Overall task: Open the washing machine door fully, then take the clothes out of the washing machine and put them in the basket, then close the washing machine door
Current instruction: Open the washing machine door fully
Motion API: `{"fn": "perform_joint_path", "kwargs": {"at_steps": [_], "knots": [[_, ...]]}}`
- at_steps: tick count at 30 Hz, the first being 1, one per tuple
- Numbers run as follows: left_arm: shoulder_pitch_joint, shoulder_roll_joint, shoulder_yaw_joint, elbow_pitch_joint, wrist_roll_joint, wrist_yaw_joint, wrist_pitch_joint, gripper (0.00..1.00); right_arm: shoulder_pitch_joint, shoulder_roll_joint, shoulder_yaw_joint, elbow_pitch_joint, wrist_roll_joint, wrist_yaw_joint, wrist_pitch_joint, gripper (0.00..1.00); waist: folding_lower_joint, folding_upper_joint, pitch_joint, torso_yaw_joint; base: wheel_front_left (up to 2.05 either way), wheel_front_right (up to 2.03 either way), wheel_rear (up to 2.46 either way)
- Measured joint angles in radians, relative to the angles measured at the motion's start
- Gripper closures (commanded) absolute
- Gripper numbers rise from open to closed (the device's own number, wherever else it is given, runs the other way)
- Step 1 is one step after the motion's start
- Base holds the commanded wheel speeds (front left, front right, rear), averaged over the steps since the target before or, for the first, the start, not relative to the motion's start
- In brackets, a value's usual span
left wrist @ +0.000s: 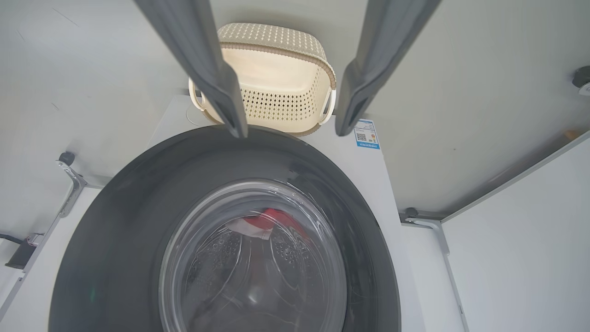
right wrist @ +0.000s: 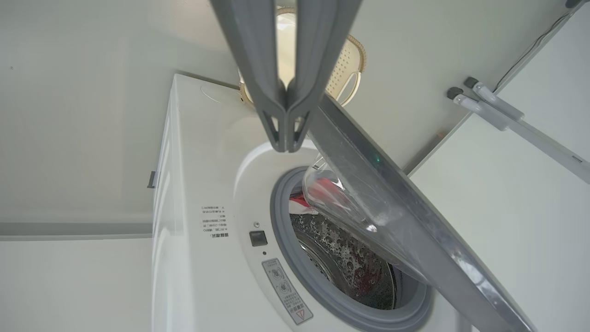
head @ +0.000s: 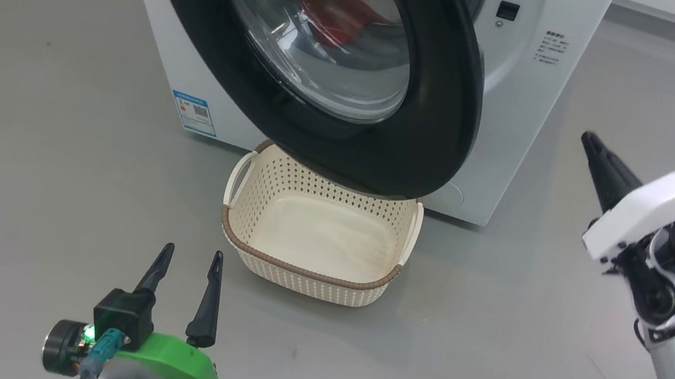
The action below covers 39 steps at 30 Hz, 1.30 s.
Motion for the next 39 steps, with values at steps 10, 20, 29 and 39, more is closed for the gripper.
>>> {"fn": "perform_joint_path", "kwargs": {"at_steps": [10, 20, 29, 39], "knots": [[0.037, 0.001, 0.023, 0.002, 0.011, -0.002, 0.000, 0.00, 0.162, -0.095, 0.106, -0.076, -0.193, 0.000, -0.243, 1.00, -0.0001, 0.0000, -0.050, -0.043, 0.00, 0.00, 0.00], [0.060, 0.001, 0.031, 0.002, 0.018, -0.012, 0.000, 0.00, 0.322, -0.089, 0.059, -0.055, -0.212, 0.000, -0.405, 1.00, -0.0001, 0.0000, -0.077, -0.066, 0.00, 0.00, 0.00], [0.077, 0.002, 0.039, 0.001, 0.019, -0.024, 0.000, 0.00, 0.400, -0.090, 0.051, -0.055, -0.281, -0.038, -0.464, 0.00, -0.0001, 0.0000, -0.087, -0.071, 0.00, 0.00, 0.00], [0.086, 0.002, 0.053, -0.001, 0.028, -0.026, 0.000, 0.00, 0.442, -0.063, 0.031, -0.071, -0.300, -0.062, -0.465, 0.00, -0.0001, 0.0000, -0.089, -0.078, 0.00, 0.00, 0.00]]}}
